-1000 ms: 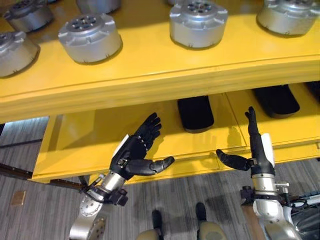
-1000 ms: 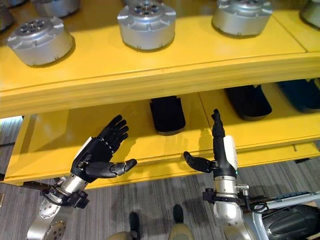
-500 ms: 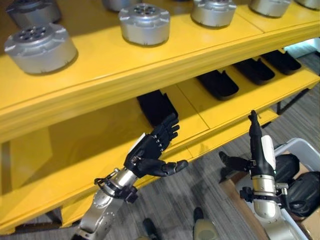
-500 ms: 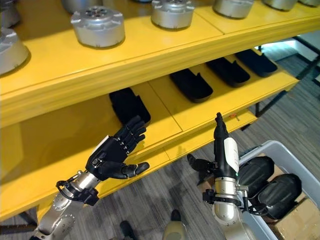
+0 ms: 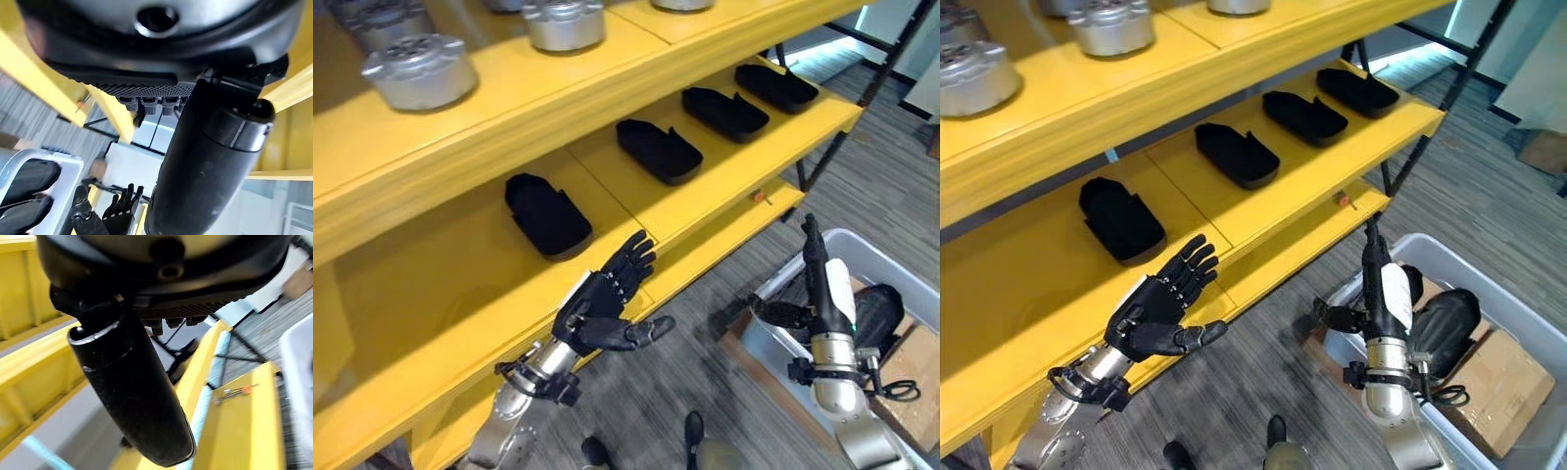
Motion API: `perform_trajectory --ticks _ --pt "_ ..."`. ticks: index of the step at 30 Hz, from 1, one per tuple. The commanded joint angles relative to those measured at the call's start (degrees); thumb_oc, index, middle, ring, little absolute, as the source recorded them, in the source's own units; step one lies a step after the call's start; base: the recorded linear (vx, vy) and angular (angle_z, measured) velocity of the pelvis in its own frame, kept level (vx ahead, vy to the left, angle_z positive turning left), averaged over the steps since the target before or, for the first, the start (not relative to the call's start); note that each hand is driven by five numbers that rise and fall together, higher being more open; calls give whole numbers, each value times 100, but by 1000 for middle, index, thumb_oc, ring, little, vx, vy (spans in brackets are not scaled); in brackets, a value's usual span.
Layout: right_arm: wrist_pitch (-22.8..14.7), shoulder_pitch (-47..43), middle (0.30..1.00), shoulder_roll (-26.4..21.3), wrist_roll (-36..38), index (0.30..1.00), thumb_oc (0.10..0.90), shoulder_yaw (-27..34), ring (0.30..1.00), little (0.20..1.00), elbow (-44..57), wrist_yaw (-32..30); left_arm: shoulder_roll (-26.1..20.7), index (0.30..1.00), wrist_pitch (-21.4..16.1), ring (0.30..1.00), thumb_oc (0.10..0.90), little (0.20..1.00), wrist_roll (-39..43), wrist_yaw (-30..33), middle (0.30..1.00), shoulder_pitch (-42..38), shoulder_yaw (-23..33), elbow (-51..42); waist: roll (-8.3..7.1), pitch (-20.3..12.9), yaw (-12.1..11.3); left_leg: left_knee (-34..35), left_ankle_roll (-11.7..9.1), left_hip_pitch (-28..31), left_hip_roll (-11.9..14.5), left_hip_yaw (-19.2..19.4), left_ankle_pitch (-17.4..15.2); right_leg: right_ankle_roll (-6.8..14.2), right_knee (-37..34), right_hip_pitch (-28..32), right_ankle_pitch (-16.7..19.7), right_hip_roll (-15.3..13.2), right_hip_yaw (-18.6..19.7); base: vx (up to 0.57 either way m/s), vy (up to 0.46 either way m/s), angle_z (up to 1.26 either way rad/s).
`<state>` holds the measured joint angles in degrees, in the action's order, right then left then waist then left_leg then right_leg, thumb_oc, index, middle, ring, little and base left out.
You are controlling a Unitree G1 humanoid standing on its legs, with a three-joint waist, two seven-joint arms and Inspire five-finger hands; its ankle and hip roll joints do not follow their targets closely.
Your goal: Move parts from the plastic box to the shelf.
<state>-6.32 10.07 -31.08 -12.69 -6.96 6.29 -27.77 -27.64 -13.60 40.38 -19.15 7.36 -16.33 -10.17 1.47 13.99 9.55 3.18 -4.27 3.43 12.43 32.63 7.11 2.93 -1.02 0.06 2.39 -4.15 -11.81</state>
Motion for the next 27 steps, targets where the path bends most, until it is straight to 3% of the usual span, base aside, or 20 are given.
perform_trajectory --ticks 1,4,6,8,10,11,12,14,17,19,22,24,27 --pt "-488 -489 1000 -69 75 1000 900 341 1000 1000 535 -357 -72 1000 -486 1000 900 1000 286 -50 1000 -316 98 -579 -246 -276 -24 16 15 -122 -109 -315 -255 274 111 407 -233 -313 -215 -97 -250 -34" --pt "-502 -556 1000 -106 181 1000 900 365 1000 1000 403 -339 -51 1000 -597 1000 900 1000 258 27 1000 -404 4 -562 -234 -236 61 73 -69 -153 17 -364 -120 149 121 359 -276 -139 -114 -112 -256 -23" --pt "-541 -686 1000 -151 318 1000 900 252 1000 1000 289 -167 -10 1000 -770 1000 900 1000 17 332 1000 -620 -95 -457 -219 -188 140 87 -223 -200 198 -506 169 13 132 296 -328 65 50 -146 -313 -23" --pt "-804 -651 1000 -166 -44 1000 900 148 1000 1000 261 -115 13 1000 -847 1000 900 1000 15 520 1000 -682 -9 -377 -266 -194 164 -5 -344 -224 355 -769 368 -90 120 300 -362 227 272 -35 -281 -49" --pt "-952 -578 1000 -196 -100 1000 900 119 1000 1000 272 -47 16 1000 -920 1000 900 1000 -3 647 1000 -621 130 -341 -304 -224 108 -146 -278 -341 377 -1107 476 -181 120 229 -304 320 496 -12 -214 -68" --pt "-1031 -541 1000 -224 81 1000 900 102 1000 1000 251 34 14 1000 -992 1000 900 1000 -104 808 1000 -552 229 -332 -326 -261 33 -295 -232 -416 274 -1582 400 -218 143 187 -315 376 756 17 -166 -111" --pt "-1089 -546 1000 -244 166 1000 900 93 1000 1000 214 112 9 1000 -1028 1000 900 1000 -134 882 1000 -499 278 -334 -331 -284 -11 -371 -192 -441 186 -1796 314 -227 148 172 -325 392 868 100 -149 -158" --pt "-1275 -571 1000 -313 407 1000 900 17 1000 1000 95 468 27 1000 -1092 1000 900 1000 -340 1031 1000 -230 491 -424 -329 -331 -214 -722 1 -494 -311 -2624 -81 -255 137 170 -338 474 1330 119 -138 -123" --pt "-1275 -441 1000 -280 400 1000 900 -19 1000 1000 159 617 45 1000 -1067 1000 900 1000 -490 876 1000 -40 720 -481 -320 -357 -299 -1027 192 -581 -741 -2864 -385 -261 78 199 -278 526 1532 122 -91 -118" --pt "-1145 -310 1000 -227 306 1000 900 -51 1000 1000 248 604 -4 1000 -1233 1000 900 1000 -650 500 1000 54 851 -495 -276 -385 -350 -984 469 -633 -1360 -2988 -857 -210 75 192 -203 637 1710 133 -62 -84" --pt "-1105 -325 1000 -216 134 1000 900 -156 1000 1000 277 559 -63 1000 -1245 1000 900 1000 -724 394 1000 90 873 -545 -209 -383 -415 -711 571 -693 -1696 -3158 -843 -166 89 181 -182 765 1831 106 -10 -22" --pt "-1068 -448 1000 -210 8 1000 900 -364 1000 1000 313 550 -86 1000 -1214 1000 900 1000 -747 524 1000 112 853 -568 -183 -365 -567 -542 623 -880 -1969 -3757 -632 -151 140 158 -190 923 2105 147 0 -68" --pt "-1038 -593 1000 -193 45 1000 900 -483 1000 1000 228 474 -97 1000 -1264 1000 900 1000 -876 578 1000 135 832 -562 -182 -379 -640 -486 675 -878 -2032 -3957 -604 -157 198 97 -237 992 2211 97 25 -77"
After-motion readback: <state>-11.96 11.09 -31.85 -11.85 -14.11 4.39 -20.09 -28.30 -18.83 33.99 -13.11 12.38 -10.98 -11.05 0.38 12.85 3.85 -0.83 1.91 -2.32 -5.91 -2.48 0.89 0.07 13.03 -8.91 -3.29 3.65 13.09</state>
